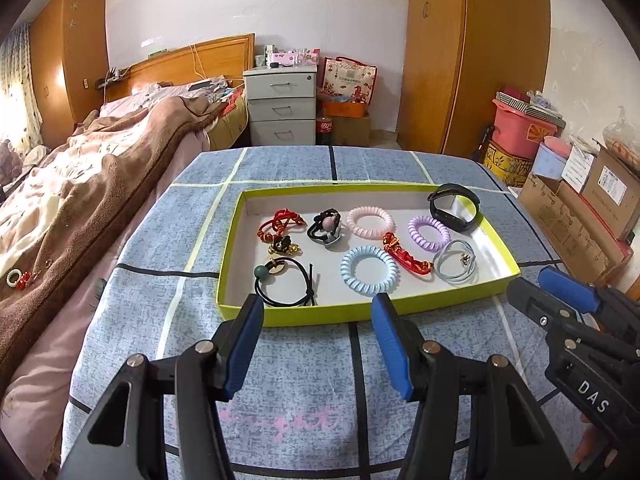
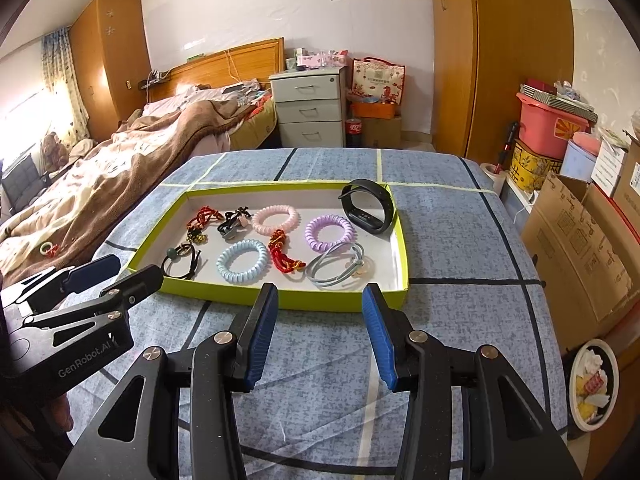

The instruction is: Organize jewelry

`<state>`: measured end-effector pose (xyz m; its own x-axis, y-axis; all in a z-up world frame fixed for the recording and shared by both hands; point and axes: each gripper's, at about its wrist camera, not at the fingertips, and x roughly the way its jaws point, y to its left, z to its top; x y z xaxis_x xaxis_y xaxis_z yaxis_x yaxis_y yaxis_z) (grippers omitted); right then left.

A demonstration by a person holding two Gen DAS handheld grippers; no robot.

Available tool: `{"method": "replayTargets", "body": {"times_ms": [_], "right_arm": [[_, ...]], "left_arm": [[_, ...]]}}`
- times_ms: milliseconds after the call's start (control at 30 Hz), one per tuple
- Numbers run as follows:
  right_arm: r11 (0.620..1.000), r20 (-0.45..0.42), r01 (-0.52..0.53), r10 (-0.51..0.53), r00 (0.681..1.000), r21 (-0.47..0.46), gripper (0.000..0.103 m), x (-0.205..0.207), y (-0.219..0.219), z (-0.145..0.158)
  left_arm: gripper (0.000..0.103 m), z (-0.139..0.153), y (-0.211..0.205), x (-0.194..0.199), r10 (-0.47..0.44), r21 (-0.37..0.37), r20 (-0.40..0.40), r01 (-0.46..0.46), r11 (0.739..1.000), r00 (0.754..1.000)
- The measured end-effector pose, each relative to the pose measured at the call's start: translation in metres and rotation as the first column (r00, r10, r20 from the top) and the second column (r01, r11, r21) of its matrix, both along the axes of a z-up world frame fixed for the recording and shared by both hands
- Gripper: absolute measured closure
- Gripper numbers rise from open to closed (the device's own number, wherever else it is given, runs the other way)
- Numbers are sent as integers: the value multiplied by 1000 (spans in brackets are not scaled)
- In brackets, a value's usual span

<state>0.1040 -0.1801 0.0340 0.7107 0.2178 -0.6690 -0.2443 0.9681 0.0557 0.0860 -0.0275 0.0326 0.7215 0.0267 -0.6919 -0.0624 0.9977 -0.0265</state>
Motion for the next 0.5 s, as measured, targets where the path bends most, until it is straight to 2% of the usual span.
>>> {"method": "replayTargets", "body": {"times_ms": [500], "right_arm": [[1000,-4,1,-1,1000,3,58,-3,0,2]], "left_arm": [[45,4,-2,-4,-13,-13,10,13,1000,1000]]}}
